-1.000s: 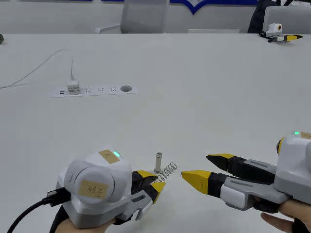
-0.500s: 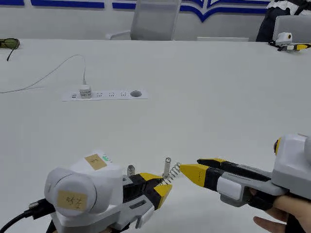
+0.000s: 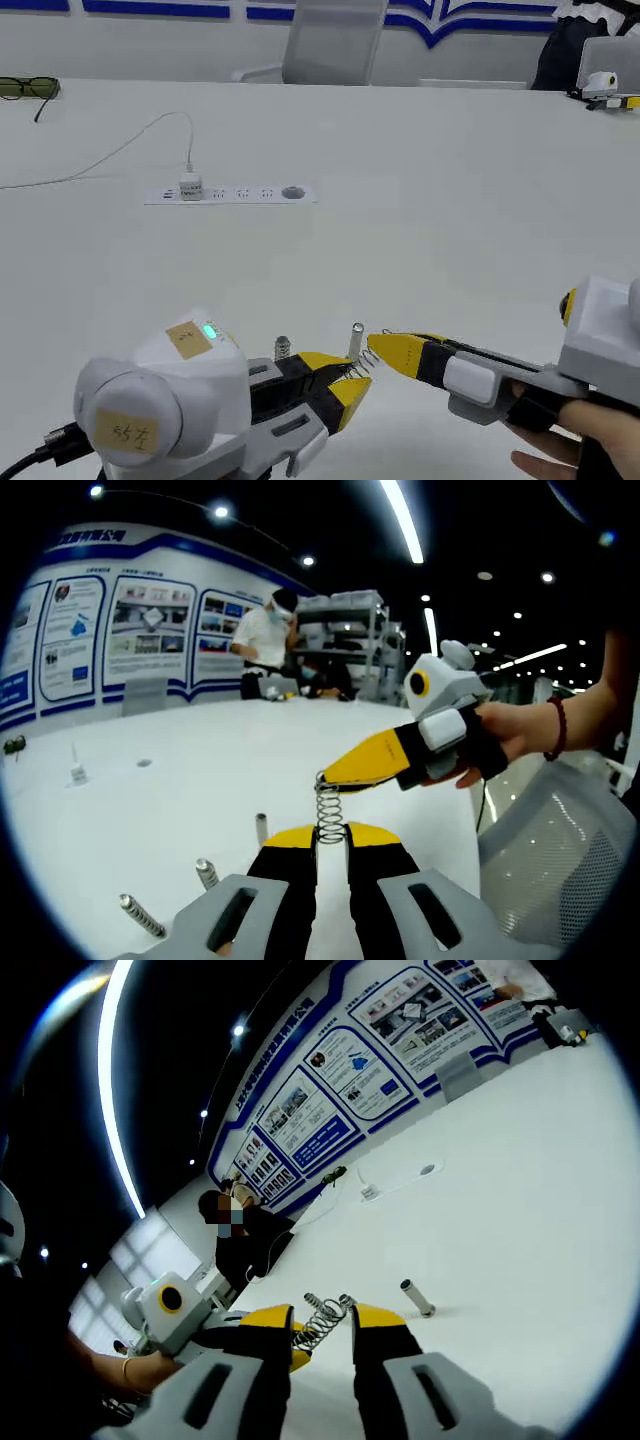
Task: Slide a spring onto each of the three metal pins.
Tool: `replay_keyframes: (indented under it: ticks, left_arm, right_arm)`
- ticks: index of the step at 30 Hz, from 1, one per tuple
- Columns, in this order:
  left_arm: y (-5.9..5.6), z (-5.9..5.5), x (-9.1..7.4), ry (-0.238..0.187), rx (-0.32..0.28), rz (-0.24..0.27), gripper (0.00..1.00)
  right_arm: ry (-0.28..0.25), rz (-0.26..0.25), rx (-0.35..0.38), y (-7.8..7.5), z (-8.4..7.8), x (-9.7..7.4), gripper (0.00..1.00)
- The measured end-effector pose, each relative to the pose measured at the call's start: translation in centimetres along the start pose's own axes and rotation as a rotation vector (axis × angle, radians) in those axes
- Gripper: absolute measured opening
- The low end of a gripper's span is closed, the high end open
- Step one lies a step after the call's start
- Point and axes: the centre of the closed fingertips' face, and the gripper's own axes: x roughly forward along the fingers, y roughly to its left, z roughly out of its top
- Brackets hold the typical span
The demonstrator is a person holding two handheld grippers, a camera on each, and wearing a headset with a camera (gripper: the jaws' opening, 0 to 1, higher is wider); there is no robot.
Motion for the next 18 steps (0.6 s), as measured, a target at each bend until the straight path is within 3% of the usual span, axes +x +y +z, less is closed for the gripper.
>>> replay_keyframes:
  ticks: [4,11,18]
  left_arm:
    - [-0.24,0.23,-0.09,-0.012,0.006,-0.010,0.10]
    - [-0.45,0.62,-0.37,-0.027,0.002,-0.019,0.10]
    - [-0.35,0.68,-0.59,-0.021,-0.001,-0.004,0.10]
  right_arm:
    - [-0.012,0.025,0.058,0.17,0.06,0.04,0.19]
    - [-0.018,0.053,0.095,0.37,0.17,-0.06,0.14]
    - [-0.028,0.071,0.049,1.11,0.09,0.18,0.13]
